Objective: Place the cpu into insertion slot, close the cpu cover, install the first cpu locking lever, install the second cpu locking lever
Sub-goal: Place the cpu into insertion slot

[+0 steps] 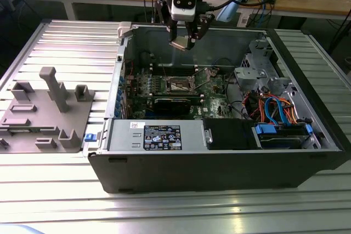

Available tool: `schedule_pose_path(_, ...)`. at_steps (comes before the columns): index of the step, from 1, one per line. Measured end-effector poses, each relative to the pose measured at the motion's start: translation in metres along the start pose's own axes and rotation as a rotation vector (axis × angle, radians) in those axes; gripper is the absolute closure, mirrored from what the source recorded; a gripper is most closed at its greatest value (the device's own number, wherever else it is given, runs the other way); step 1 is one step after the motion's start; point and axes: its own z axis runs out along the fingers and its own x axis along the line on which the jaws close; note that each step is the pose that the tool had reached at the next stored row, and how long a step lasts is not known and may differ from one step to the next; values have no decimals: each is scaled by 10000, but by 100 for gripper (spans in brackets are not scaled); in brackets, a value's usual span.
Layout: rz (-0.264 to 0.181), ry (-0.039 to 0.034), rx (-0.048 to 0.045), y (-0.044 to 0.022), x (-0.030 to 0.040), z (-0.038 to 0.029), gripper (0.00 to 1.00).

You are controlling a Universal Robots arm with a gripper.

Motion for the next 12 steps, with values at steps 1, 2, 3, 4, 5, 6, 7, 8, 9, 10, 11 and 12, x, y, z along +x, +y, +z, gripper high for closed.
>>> schedule_pose_path(1,23,-2,0,0,0,0,45)
schedule_pose_path(2,45,-4,-1,0,0,0,45)
schedule_pose_path(3,90,-8,-2,0,0,1,45)
schedule_pose_path(4,120,-11,-3,0,0,1,45)
schedule_pose_path(5,148,-15,-1,0,0,1,45)
schedule_pose_path(6,184,-21,2,0,0,1,45)
schedule_pose_path(7,213,-25,4,0,0,1,45)
schedule_pose_path(8,240,-28,4,0,0,1,45)
schedule_pose_path(9,270,-30,4,0,0,1,45)
schedule_pose_path(10,300,-33,3,0,0,1,45)
schedule_pose_path(11,324,-34,3,0,0,2,45)
schedule_pose_path(12,356,-37,2,0,0,2,45)
